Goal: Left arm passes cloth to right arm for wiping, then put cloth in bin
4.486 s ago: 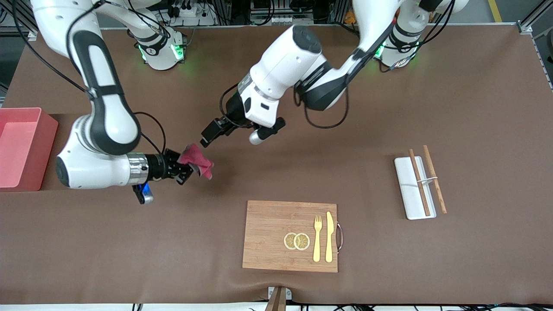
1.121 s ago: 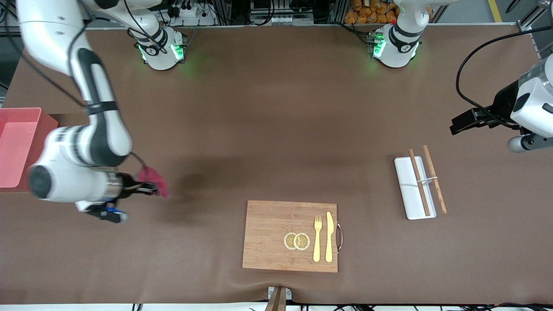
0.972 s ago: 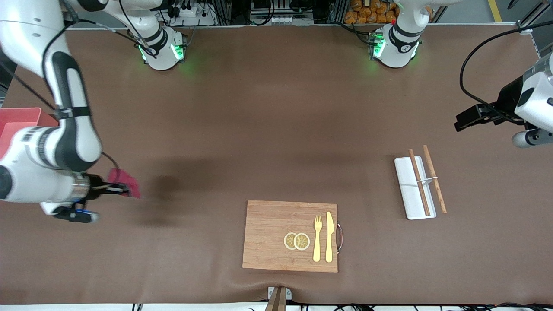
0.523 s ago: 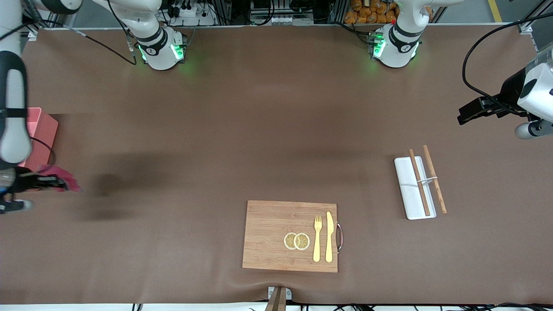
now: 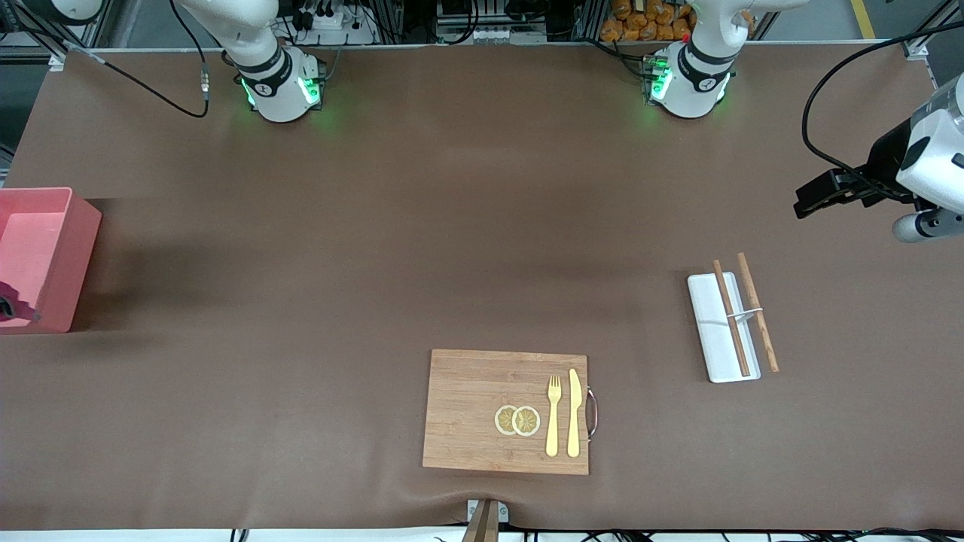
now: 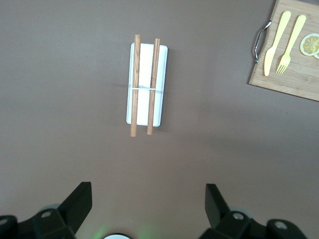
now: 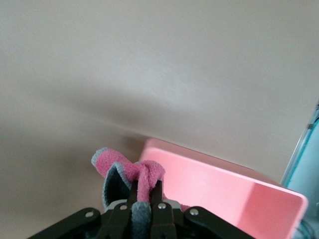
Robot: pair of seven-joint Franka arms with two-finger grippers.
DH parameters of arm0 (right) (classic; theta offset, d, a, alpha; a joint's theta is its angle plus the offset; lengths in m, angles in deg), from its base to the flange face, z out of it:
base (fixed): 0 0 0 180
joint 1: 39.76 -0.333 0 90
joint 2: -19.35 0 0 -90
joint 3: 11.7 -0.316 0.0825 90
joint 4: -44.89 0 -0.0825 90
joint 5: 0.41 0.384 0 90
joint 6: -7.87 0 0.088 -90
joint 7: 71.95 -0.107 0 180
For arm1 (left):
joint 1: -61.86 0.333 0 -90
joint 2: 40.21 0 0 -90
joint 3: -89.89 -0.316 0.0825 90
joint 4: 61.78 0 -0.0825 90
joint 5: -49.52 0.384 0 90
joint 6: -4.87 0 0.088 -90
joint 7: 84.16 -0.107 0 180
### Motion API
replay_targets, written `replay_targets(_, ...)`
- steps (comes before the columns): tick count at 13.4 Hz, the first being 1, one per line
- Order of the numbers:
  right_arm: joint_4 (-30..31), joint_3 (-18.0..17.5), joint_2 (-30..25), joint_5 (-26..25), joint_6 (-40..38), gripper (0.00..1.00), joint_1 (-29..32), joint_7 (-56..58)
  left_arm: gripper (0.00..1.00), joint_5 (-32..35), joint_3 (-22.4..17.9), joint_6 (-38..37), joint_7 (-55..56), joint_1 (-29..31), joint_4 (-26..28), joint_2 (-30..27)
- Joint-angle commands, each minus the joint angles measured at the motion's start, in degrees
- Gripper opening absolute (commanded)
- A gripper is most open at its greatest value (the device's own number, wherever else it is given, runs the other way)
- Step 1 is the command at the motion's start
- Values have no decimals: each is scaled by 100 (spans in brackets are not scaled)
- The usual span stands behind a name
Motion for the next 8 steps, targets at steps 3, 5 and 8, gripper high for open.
replay_targets(3, -250, -141, 260, -87, 154, 0, 697, 1206, 100, 69, 0, 98, -123, -36, 255, -233)
replay_targets(5, -241, -141, 489, 1, 268, 25, 838, 1261, 100, 69, 61, 99, -123, -19, 255, -251)
replay_targets(8, -189, -159, 586, 80, 462, 100, 909, 1181, 100, 69, 61, 90, -123, -1, 273, -277)
